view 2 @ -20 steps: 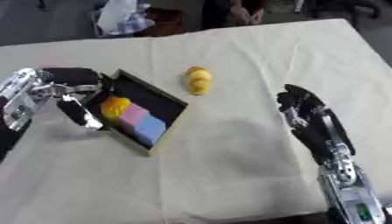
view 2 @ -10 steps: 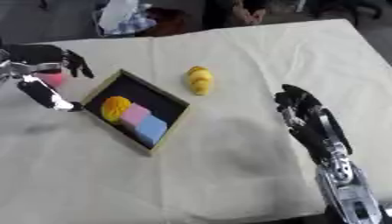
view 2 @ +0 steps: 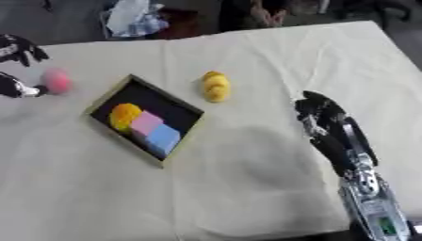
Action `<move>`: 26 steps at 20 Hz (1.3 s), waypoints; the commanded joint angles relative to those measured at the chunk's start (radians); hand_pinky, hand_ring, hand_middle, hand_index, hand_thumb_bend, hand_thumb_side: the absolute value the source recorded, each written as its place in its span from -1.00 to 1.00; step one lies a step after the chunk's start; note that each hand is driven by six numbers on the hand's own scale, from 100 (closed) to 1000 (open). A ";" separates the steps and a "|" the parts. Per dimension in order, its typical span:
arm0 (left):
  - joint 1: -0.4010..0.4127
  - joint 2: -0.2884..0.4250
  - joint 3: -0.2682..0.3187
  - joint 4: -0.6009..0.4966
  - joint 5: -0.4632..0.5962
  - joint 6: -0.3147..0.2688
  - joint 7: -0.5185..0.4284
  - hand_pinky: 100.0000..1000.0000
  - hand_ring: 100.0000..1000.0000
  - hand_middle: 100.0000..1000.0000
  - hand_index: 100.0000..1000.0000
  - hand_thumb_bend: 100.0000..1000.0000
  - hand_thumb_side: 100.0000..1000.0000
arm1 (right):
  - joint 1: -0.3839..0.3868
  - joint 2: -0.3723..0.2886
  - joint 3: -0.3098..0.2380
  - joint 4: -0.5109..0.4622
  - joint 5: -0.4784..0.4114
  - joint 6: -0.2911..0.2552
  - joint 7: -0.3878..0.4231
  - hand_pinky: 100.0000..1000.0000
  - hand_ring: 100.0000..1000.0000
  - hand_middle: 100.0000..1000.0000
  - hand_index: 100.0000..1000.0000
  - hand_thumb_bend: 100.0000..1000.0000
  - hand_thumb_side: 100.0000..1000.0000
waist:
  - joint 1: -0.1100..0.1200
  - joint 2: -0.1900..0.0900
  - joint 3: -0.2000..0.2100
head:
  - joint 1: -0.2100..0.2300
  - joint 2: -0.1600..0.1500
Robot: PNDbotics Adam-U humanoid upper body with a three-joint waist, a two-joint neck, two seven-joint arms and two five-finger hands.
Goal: Pick up objects on the table and place them in the box.
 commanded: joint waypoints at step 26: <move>-0.056 -0.108 0.066 0.258 -0.181 0.292 0.431 0.22 -0.10 -0.06 0.31 -0.65 -0.94 | -0.033 -0.012 0.013 -0.011 -0.011 -0.001 0.020 0.56 0.58 0.38 0.68 -1.00 -0.16 | -0.014 0.019 -0.066 | 0.025 -0.025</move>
